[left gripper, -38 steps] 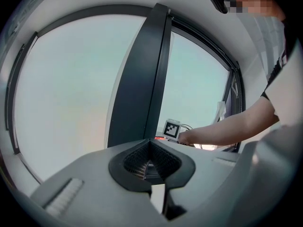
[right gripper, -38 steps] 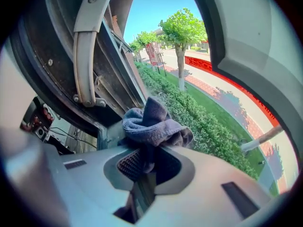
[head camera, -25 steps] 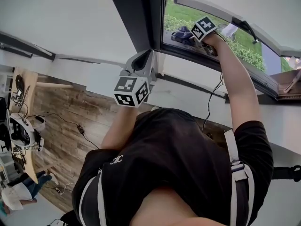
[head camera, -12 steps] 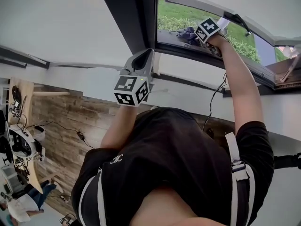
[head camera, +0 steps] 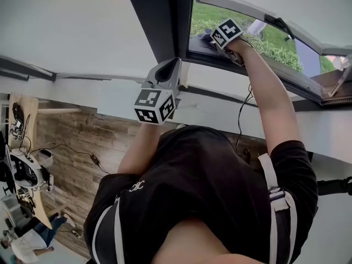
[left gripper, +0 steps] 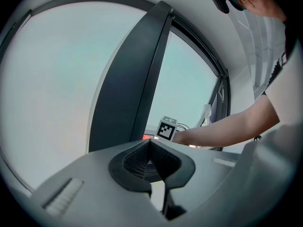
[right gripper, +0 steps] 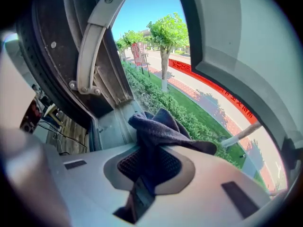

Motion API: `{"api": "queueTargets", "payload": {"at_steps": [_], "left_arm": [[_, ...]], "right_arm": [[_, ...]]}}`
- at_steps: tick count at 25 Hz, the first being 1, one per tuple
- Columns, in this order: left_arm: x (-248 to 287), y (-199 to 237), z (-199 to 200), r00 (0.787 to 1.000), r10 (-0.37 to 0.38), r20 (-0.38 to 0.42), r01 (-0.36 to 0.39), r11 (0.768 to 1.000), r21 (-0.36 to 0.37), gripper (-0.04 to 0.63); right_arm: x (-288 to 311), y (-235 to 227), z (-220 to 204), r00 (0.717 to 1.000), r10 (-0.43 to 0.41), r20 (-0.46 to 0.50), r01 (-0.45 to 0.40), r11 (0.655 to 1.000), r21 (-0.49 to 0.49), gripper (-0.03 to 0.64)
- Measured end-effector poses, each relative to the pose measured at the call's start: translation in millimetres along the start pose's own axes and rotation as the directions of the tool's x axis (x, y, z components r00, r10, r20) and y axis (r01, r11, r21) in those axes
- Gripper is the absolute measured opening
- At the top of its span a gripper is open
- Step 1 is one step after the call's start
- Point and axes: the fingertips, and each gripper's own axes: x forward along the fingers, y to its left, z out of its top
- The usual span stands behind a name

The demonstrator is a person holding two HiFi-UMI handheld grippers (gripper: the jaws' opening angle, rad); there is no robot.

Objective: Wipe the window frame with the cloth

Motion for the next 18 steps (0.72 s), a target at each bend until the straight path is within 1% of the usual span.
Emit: {"api": "queueTargets", "payload": {"at_steps": [3,6,7,9,13,18], "left_arm": [[-1.0,5.7,2.5,1.000,-0.013,0.000,0.013,1.000,-0.006,0.009],[0.9,7.0,2.5,1.000,-0.029,0.001,0.029,0.999,-0.016,0.009],[2.3,7.4,2.3,0.999,-0.035,0.001,0.035,0.999,-0.017,0.009],[5.3,8.6,0.8,0.999,-0.044,-0.005,0.044,0.999,-0.018,0.009],[15.9,-1.3,-7.0,0.997,-0.076,-0.033,0.075,0.997,-0.024,0.009],[36.1,-31.5,-10.6,0.992,-0.118,-0.047,0.117,0.993,-0.015,0.009]], "right_arm": [[8.8,20.6,20.9,1.000,0.022,0.014,-0.021,0.999,-0.035,0.047],[13.4,27.5,25.4,1.000,0.025,0.010,-0.025,0.998,-0.062,0.048],[12.4,24.8,24.5,1.000,0.025,0.011,-0.024,0.998,-0.058,0.048],[8.5,16.6,21.4,0.999,0.030,0.029,-0.029,0.999,-0.019,0.048],[-2.2,1.3,-2.3,0.997,0.033,0.063,-0.039,0.995,0.088,0.048],[-24.6,-21.5,-36.0,0.999,-0.008,0.044,0.004,0.996,0.084,0.048]]}}
